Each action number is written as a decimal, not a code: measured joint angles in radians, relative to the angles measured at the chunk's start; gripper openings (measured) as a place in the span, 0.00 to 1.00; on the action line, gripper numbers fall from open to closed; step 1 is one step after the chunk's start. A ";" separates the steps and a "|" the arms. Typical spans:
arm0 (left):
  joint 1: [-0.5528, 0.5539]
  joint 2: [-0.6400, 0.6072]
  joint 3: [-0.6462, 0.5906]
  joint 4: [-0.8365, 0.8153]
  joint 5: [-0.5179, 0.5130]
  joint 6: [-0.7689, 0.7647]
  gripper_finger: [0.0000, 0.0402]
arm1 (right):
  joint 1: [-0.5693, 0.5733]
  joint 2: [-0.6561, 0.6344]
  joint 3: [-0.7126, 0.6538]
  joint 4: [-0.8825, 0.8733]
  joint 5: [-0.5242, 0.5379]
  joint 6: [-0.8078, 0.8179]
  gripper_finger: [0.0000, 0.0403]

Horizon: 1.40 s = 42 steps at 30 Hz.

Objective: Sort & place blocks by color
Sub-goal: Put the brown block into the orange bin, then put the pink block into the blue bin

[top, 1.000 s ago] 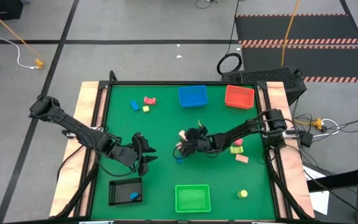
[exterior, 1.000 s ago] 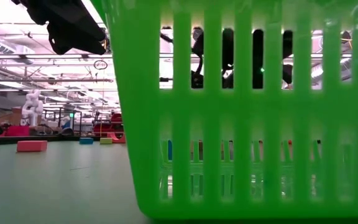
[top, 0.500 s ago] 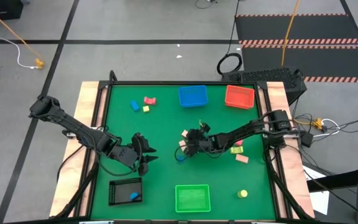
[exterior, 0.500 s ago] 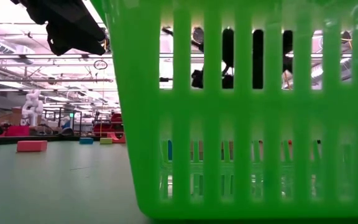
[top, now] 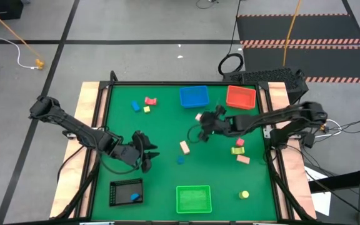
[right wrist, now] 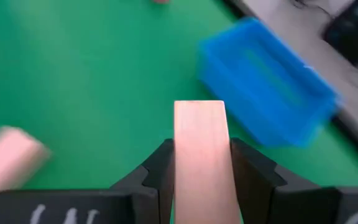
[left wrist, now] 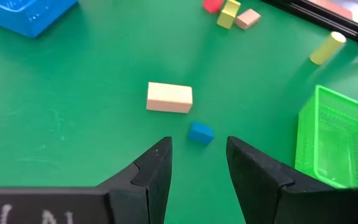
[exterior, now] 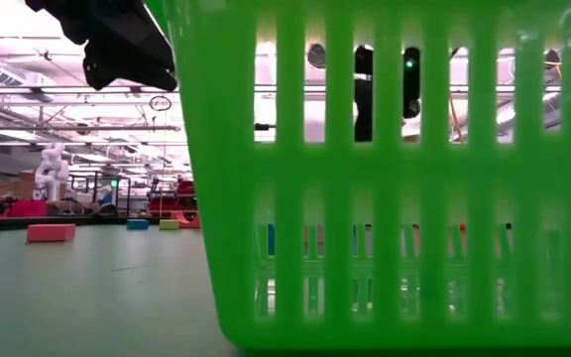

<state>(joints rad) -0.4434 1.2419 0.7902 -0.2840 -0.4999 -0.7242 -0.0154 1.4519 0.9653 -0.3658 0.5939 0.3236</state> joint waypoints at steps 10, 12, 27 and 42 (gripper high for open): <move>0.031 0.000 0.000 0.000 -0.001 0.000 0.38 | -0.281 -0.179 -0.055 -0.271 0.087 -0.019 0.27; 0.034 0.000 0.000 0.000 -0.001 0.007 0.38 | -0.348 -0.198 -0.091 -0.268 0.087 -0.019 0.27; 0.038 0.000 0.000 0.000 -0.001 0.023 0.38 | -0.610 -0.211 -0.331 -0.050 0.008 0.021 0.31; 0.038 0.000 0.000 -0.004 -0.001 0.023 0.38 | -0.639 -0.264 -0.338 0.115 0.008 -0.072 0.56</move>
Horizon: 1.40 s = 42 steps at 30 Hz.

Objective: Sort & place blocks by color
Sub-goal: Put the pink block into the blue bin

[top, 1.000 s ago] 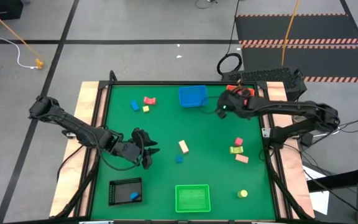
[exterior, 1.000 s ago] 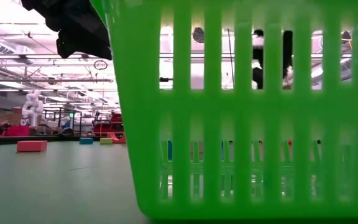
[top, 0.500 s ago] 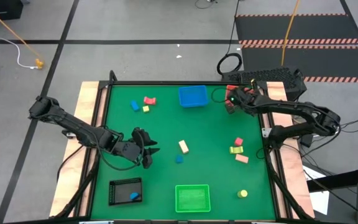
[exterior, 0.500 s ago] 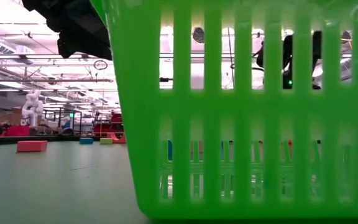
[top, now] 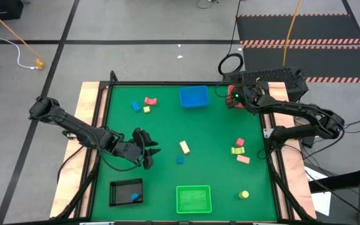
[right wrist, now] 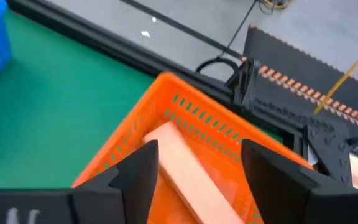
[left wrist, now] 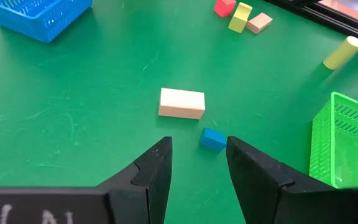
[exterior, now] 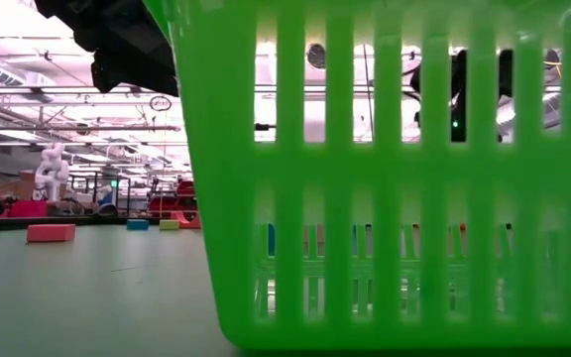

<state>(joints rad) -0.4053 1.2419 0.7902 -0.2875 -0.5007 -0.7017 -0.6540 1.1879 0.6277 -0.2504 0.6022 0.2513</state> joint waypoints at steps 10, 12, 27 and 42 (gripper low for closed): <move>0.000 0.000 0.000 0.000 0.000 0.000 0.38 | 0.096 -0.188 0.000 -0.023 -0.489 0.178 0.58; 0.000 0.000 0.000 0.000 0.000 0.000 0.38 | 0.148 -0.201 0.000 -0.051 -0.617 0.259 0.56; 0.000 0.000 0.000 0.000 0.001 0.012 0.38 | 0.726 -0.167 0.000 -0.453 -0.368 0.474 0.53; -0.002 0.000 0.000 0.000 0.001 -0.011 0.38 | 0.776 -0.166 0.000 -0.637 -0.394 0.525 0.81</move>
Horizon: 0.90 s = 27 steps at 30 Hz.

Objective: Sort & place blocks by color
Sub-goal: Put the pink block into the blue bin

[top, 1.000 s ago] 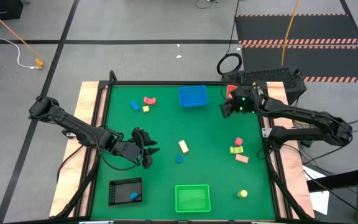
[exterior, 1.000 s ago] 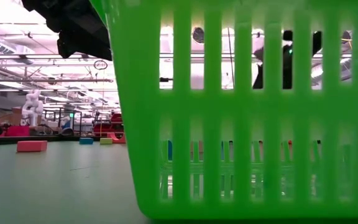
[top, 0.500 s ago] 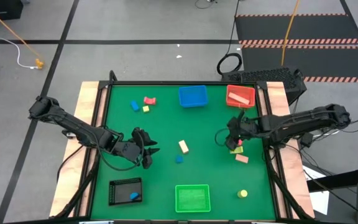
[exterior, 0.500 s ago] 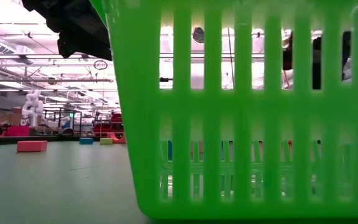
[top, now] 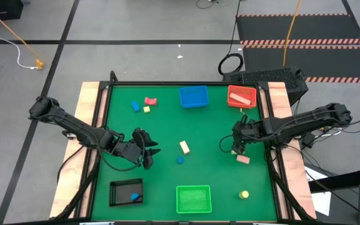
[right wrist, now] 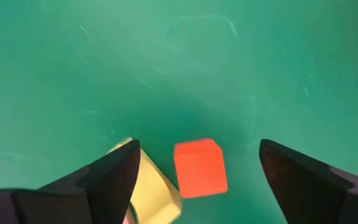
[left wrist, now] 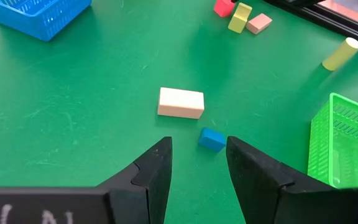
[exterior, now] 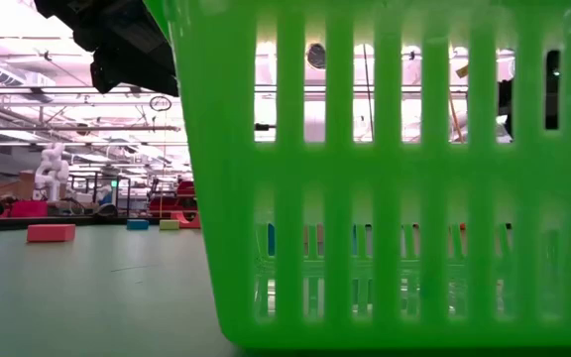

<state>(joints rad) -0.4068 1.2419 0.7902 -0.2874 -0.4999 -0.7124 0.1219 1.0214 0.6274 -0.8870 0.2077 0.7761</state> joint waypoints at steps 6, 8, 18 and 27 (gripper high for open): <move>0.000 0.000 0.000 0.000 0.000 0.000 0.38 | 0.000 0.000 -0.004 -0.002 -0.004 0.031 0.82; 0.000 0.000 0.000 0.000 0.000 0.000 0.38 | 0.000 0.000 -0.025 0.011 -0.005 0.036 0.82; 0.000 0.000 0.000 0.000 0.000 0.025 0.38 | 0.000 0.000 -0.178 0.073 -0.055 0.163 0.80; 0.000 0.000 0.000 0.000 0.000 0.031 0.38 | 0.000 0.000 -0.193 0.132 -0.052 0.164 0.52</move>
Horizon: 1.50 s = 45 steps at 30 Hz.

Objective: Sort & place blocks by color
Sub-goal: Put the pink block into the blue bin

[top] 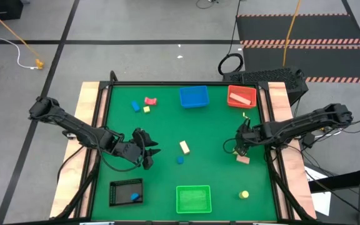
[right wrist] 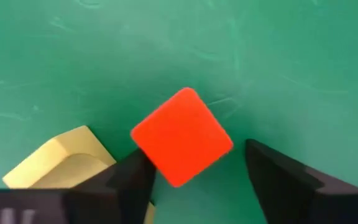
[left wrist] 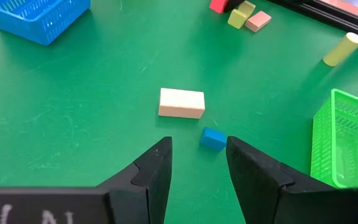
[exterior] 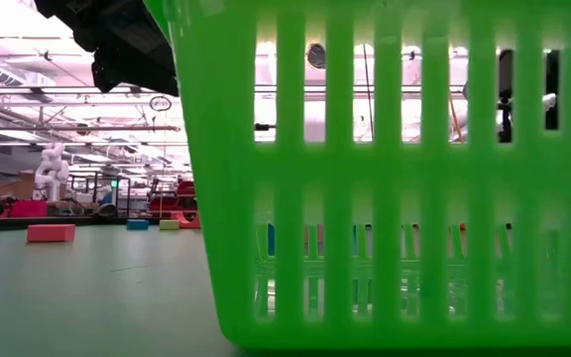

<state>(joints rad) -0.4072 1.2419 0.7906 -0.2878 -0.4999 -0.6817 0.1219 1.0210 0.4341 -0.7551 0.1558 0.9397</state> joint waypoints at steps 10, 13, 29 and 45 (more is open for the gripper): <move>0.000 0.000 0.000 0.000 0.000 0.007 0.38 | -0.001 0.000 -0.001 0.062 0.005 0.028 0.29; 0.000 0.000 0.000 0.000 0.000 0.015 0.38 | -0.001 0.001 -0.001 0.079 0.004 0.028 0.29; 0.000 0.000 0.000 0.000 0.000 0.023 0.38 | -0.057 0.001 -0.002 0.232 0.028 -0.144 0.73; 0.000 0.000 0.000 0.000 0.000 0.018 0.38 | -0.070 0.001 -0.001 0.232 -0.003 -0.167 0.45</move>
<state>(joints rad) -0.4072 1.2419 0.7906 -0.2882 -0.4999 -0.6636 0.0517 1.0218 0.4328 -0.5235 0.1524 0.7727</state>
